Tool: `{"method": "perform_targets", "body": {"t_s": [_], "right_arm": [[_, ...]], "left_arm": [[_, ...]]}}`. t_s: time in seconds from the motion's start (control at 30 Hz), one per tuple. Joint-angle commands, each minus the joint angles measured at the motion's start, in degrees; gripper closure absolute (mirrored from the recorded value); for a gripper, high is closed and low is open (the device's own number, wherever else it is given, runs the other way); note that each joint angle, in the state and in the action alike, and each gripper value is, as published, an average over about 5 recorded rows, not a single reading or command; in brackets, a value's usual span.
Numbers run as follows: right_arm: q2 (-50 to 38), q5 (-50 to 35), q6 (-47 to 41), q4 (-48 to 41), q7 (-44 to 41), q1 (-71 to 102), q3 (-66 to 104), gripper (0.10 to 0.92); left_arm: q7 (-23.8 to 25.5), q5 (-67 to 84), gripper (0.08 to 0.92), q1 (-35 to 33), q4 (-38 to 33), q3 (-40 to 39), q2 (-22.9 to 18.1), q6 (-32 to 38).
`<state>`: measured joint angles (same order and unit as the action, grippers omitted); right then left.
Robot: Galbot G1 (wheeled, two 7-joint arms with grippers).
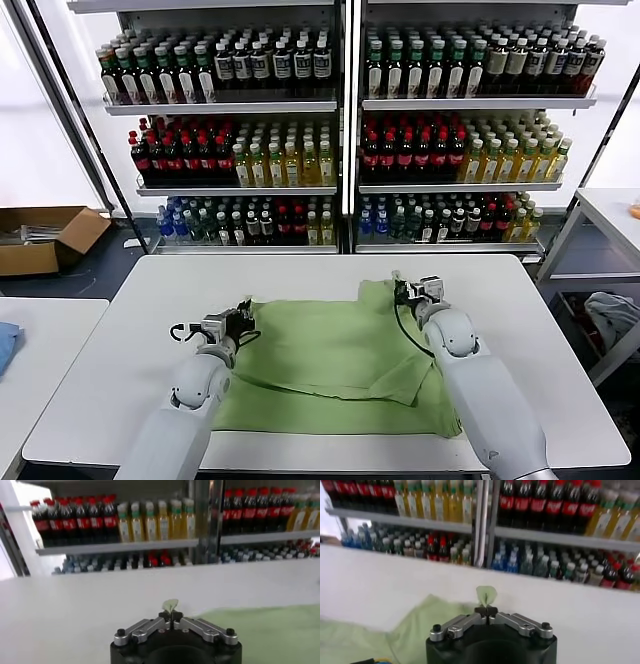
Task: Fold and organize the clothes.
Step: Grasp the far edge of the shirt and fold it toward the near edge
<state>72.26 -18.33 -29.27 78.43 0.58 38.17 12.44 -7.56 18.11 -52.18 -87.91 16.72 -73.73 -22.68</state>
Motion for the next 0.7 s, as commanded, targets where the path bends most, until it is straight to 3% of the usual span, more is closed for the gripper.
{"method": "perform_targets", "body": {"t_s": [0.03, 0.7], "right_arm": [[-1.3, 0.16, 1.82, 15.55, 2.5, 5.52, 1.52, 0.919], [-2.46, -0.73, -1.59, 32.18, 8.76, 22.68, 5.62, 0.919]], "left_arm": [[-0.17, -1.12, 0.911, -3.54, -7.09, 1.02, 0.74, 4.26], [0.26, -2.37, 0.911, -16.31, -17.99, 6.56, 2.92, 4.38]]}}
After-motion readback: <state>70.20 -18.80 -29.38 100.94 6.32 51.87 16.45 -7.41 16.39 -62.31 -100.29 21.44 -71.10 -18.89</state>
